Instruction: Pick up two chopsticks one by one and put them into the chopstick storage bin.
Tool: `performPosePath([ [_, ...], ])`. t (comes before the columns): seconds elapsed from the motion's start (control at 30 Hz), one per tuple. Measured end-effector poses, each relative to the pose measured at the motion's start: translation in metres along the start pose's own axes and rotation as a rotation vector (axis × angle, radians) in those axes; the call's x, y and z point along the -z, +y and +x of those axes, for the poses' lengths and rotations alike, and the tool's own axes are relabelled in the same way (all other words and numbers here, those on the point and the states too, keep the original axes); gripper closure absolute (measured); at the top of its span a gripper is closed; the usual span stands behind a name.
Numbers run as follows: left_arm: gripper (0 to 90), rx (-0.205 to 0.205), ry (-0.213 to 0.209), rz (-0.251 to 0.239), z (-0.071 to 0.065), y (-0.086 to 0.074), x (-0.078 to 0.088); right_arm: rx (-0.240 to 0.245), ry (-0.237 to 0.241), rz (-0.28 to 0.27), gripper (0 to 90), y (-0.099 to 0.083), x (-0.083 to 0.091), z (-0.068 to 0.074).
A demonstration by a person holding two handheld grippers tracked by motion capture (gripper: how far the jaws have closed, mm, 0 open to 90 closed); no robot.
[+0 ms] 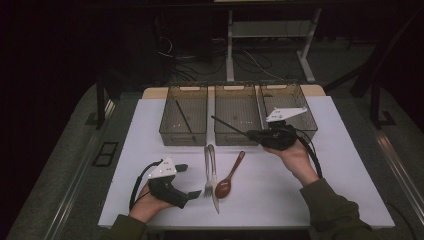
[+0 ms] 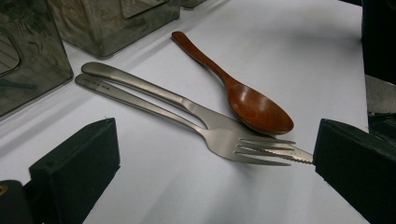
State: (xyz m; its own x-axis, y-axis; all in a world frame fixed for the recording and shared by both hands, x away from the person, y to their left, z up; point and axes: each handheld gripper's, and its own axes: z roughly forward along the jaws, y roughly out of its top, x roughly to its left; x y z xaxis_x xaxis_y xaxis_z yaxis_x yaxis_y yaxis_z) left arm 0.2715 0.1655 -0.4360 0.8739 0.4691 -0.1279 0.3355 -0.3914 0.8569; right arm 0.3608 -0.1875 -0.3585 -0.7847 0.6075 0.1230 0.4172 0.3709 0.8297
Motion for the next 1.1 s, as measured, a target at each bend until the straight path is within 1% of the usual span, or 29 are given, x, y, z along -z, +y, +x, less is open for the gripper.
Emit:
performPosePath([
  [0.1,0.0,0.002,-0.002,0.001,0.0,0.0,-0.001,-0.015,-0.002,-0.01,85.3,0.01,-0.009,-0.001],
  [0.2,0.0,0.002,-0.005,0.002,0.0,0.0,-0.001,-0.016,0.0,-0.011,85.3,0.02,-0.021,0.001],
  [0.5,0.0,0.004,-0.008,-0.003,0.0,0.0,-0.001,0.005,-0.019,0.026,85.2,0.048,-0.061,0.007],
  [0.57,0.0,0.004,-0.009,-0.001,0.0,0.0,-0.001,0.003,-0.025,0.034,85.2,0.055,-0.07,0.008],
  [0.83,0.0,0.003,-0.011,-0.012,0.0,0.0,-0.001,-0.043,-0.038,0.048,85.2,0.078,-0.105,0.007],
  [0.93,0.0,-0.003,-0.012,-0.006,0.0,0.001,-0.001,-0.049,-0.042,0.059,85.2,0.085,-0.117,0.007],
  [1.03,0.0,0.003,-0.015,-0.012,-0.002,0.001,-0.001,-0.054,-0.051,0.078,85.1,0.089,-0.129,0.008],
  [1.1,0.0,-0.001,-0.016,-0.008,-0.001,0.001,-0.001,-0.058,-0.052,0.091,85.2,0.091,-0.137,0.009],
])
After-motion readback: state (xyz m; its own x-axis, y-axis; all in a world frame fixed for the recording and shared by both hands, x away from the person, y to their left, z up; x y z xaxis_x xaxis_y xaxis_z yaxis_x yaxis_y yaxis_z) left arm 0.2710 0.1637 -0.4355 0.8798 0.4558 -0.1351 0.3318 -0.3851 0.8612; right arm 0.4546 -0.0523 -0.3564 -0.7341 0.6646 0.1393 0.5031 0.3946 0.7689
